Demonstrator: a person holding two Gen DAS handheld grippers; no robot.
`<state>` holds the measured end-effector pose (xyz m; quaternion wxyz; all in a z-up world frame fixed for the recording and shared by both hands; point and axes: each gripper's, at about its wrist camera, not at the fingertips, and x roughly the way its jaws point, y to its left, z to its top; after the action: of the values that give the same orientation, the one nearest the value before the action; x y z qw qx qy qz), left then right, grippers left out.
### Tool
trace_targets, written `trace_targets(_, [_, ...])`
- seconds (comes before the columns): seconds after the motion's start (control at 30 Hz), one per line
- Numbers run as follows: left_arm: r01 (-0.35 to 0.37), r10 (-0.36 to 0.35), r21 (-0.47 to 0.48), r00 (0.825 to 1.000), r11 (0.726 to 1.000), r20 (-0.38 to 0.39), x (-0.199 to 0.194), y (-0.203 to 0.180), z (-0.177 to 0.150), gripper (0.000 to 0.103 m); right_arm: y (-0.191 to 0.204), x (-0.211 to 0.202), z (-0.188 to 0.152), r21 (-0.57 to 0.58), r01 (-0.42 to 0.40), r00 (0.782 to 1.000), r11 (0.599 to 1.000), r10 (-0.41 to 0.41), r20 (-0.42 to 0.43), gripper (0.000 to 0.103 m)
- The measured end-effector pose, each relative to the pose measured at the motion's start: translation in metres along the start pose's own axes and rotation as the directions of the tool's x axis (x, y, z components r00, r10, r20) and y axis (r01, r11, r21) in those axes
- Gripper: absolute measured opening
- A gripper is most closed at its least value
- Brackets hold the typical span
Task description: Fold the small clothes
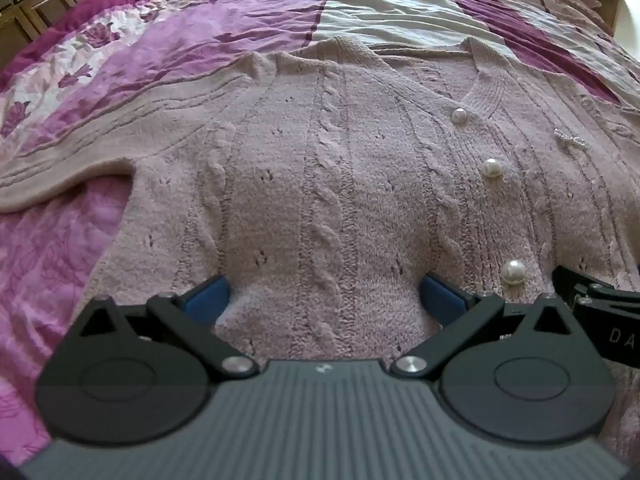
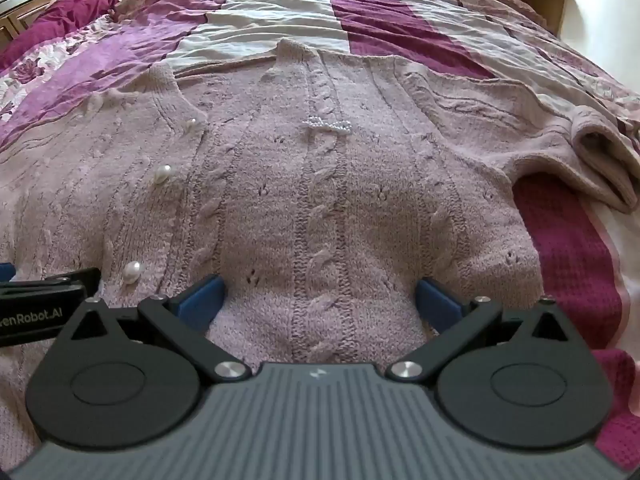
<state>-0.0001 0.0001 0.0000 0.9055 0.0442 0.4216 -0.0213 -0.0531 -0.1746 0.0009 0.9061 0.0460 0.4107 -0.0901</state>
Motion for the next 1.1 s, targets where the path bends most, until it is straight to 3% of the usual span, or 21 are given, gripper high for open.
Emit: trace_targets(1.1, [-0.001, 0.001, 0.003, 1.000, 1.000, -0.004, 0.0009, 0.0000, 0.0006, 0.103, 0.0009, -0.0015, -0.0012, -0.002, 0.002, 1.000, 1.000, -0.002, 0.006, 0.103])
